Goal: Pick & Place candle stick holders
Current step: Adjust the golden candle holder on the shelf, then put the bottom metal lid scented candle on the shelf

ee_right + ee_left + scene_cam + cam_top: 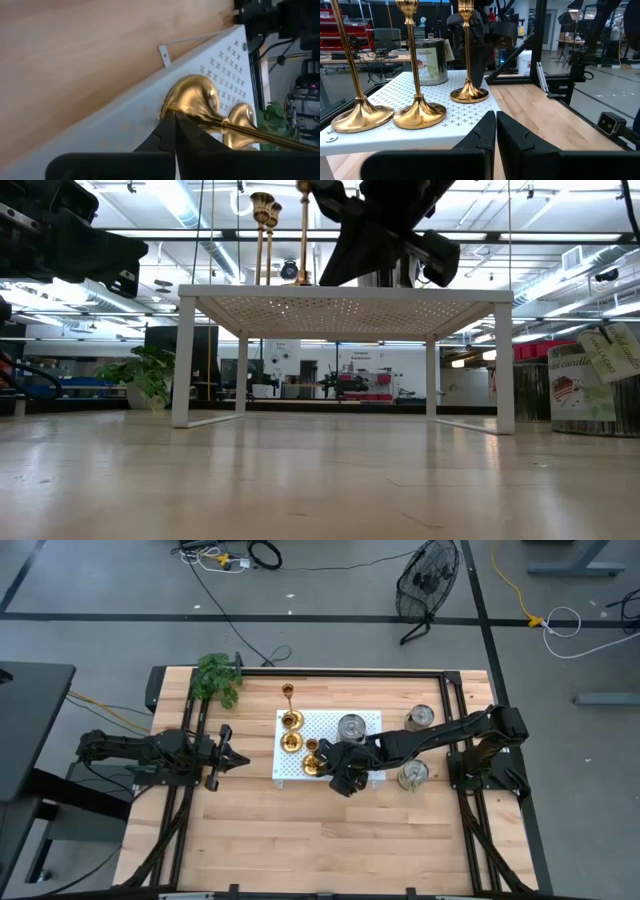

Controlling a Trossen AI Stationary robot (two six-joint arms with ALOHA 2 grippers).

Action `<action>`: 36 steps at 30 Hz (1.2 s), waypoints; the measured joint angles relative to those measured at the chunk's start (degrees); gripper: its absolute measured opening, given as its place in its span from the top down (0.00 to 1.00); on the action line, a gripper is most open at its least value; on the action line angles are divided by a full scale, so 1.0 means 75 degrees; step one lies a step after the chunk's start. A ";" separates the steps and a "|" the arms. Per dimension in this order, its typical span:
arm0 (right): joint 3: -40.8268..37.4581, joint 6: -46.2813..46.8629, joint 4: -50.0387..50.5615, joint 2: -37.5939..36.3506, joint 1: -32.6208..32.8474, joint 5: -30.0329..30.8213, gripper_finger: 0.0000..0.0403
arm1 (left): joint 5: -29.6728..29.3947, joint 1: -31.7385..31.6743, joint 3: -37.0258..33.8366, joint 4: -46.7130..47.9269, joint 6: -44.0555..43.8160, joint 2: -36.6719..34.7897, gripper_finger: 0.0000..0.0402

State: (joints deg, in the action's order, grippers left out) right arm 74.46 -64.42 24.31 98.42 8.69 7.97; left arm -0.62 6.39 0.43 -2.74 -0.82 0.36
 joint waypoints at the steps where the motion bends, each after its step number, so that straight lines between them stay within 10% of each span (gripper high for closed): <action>1: 0.0000 0.0002 -0.0030 0.0000 0.0000 -0.0006 1.00 | 0.0000 0.0000 -0.0001 0.0000 0.0000 0.0000 0.95; 25: -0.0003 0.0180 -0.0120 -0.0679 0.0169 -0.0003 1.00 | 0.0000 0.0000 0.0000 0.0003 0.0000 0.0000 0.95; 36: -0.0003 0.2188 0.1392 -0.1819 0.0256 -0.0346 1.00 | 0.0000 0.0000 -0.0001 0.0006 0.0000 0.0000 0.95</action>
State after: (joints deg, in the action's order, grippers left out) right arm 74.43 -48.01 34.75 84.78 10.61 5.38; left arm -0.62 6.39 0.42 -2.70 -0.82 0.36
